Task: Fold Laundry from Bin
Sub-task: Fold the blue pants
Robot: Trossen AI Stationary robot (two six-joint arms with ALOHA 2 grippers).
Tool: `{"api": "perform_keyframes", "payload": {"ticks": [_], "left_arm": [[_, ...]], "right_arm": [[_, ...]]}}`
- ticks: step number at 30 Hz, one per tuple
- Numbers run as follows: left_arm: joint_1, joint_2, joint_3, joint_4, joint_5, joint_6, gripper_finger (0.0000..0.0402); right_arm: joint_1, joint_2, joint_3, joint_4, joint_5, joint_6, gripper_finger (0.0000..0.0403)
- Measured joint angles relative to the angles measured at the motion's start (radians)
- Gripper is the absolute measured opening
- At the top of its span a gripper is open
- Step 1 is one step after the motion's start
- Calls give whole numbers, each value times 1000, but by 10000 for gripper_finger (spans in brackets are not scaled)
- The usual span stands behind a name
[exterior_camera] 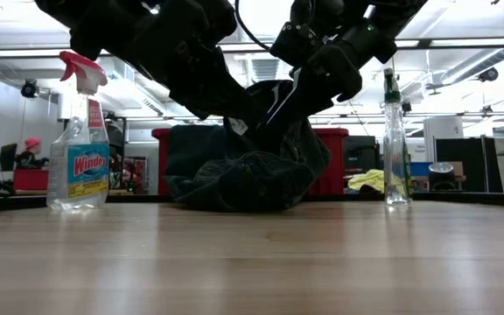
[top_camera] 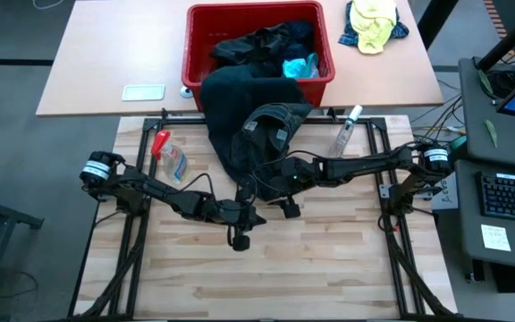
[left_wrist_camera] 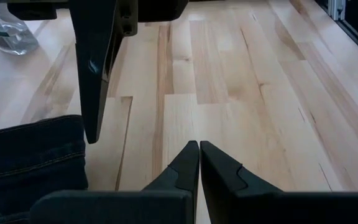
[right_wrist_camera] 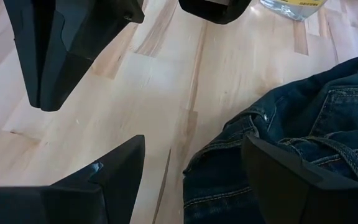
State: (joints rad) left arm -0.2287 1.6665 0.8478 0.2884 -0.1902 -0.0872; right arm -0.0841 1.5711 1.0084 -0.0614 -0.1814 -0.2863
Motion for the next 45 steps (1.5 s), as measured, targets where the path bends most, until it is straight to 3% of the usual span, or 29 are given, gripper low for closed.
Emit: {"api": "perform_keyframes", "payload": {"ticks": [24, 27, 34, 36, 45], "left_arm": [[0, 0, 0, 3, 0, 0, 0], [0, 0, 0, 3, 5, 0, 0], [0, 0, -2, 4, 21, 0, 0], [0, 0, -4, 1, 21, 0, 0], [0, 0, -5, 3, 26, 0, 0]], "right_arm": [[0, 0, 0, -3, 17, -26, 254], [1, -1, 0, -21, 142, -62, 254], [-1, -10, 0, -104, 599, -134, 254], [-4, -10, 0, -137, 647, -143, 254], [-66, -13, 0, -280, 653, -224, 251]]}}
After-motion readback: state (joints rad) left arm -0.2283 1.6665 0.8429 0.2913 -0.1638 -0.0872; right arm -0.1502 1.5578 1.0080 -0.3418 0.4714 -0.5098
